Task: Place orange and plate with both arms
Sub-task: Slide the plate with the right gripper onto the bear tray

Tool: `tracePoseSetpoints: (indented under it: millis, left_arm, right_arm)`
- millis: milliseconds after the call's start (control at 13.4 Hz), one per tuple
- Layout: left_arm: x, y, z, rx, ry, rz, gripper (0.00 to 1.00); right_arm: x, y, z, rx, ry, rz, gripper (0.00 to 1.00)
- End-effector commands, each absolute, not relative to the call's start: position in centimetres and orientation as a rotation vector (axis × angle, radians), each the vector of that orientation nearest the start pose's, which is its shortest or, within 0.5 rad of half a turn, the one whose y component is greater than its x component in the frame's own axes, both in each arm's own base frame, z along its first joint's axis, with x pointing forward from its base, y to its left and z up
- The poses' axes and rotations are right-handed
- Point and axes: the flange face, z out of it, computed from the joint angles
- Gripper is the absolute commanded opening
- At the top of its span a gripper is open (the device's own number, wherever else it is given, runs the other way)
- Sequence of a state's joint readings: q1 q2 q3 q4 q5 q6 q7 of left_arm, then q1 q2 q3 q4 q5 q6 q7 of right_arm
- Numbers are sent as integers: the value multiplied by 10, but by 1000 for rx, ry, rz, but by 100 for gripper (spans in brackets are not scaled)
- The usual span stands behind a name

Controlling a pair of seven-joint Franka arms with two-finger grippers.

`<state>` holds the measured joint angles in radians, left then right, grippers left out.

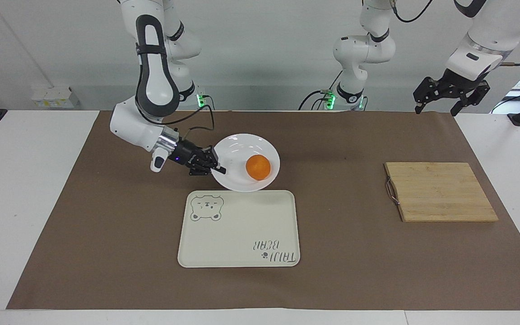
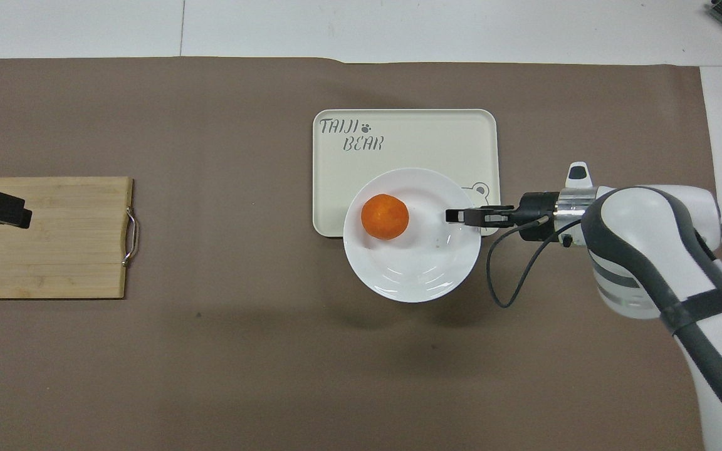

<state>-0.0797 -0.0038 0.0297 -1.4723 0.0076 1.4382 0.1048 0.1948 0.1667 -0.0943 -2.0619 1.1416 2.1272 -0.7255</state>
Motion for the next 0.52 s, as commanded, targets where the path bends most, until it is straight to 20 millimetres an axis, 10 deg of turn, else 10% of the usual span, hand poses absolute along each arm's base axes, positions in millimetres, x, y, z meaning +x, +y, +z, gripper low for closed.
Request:
tracePoseSetpoints:
  millis: [0, 448]
  left_arm:
    - [532, -23, 661, -3112, 223, 32, 100]
    - [532, -22, 661, -3112, 221, 32, 100]
  right_arm:
    - [631, 87, 378, -2250, -155, -209, 0]
    - [698, 103, 345, -2266, -96, -206, 0]
